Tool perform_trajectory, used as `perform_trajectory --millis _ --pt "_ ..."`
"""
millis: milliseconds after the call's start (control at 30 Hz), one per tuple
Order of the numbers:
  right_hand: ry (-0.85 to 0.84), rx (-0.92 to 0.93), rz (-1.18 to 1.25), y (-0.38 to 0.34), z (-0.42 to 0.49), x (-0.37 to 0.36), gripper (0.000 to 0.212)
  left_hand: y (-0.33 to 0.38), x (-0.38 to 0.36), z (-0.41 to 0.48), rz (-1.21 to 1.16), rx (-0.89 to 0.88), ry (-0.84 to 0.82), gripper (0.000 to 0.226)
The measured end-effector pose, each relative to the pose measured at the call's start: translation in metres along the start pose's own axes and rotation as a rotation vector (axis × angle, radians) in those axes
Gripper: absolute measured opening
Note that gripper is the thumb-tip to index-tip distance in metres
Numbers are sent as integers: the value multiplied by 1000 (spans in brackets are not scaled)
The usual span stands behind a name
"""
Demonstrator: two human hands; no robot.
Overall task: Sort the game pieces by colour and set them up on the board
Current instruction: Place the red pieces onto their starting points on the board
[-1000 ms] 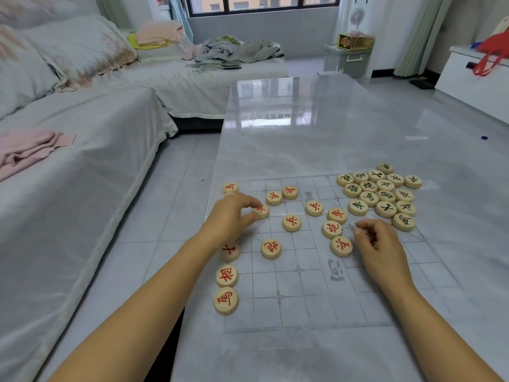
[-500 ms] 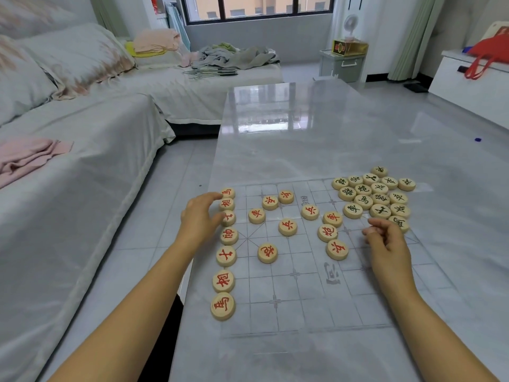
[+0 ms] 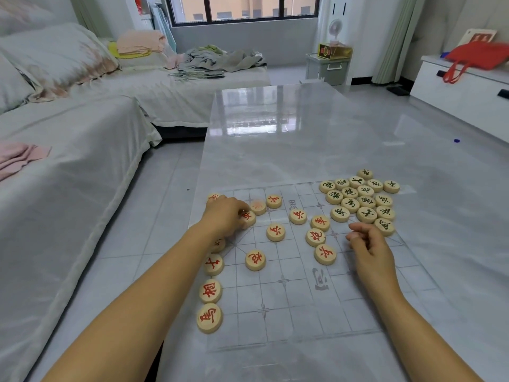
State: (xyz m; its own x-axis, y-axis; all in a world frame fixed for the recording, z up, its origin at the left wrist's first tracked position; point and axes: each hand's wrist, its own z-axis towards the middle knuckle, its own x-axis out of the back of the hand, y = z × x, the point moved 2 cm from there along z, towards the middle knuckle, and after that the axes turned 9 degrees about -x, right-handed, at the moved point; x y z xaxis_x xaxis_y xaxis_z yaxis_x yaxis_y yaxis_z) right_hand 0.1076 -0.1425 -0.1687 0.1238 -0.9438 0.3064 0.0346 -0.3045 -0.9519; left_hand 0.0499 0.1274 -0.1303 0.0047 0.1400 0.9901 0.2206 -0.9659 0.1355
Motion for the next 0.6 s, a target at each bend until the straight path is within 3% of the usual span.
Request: perform_trajectory --millis 200,300,433,600 --pt "-169 34 -413 -13 17 -11 31 -3 -3 -3 -202 18 60 36" --pt "-187 57 -574 -31 33 -20 40 -12 6 -6 -258 50 171 35" --pt "-189 35 -758 -36 47 -32 46 -61 26 -4 -455 238 308 38" --pt "-102 106 -823 -41 46 -38 34 -109 33 5 -650 435 386 40"
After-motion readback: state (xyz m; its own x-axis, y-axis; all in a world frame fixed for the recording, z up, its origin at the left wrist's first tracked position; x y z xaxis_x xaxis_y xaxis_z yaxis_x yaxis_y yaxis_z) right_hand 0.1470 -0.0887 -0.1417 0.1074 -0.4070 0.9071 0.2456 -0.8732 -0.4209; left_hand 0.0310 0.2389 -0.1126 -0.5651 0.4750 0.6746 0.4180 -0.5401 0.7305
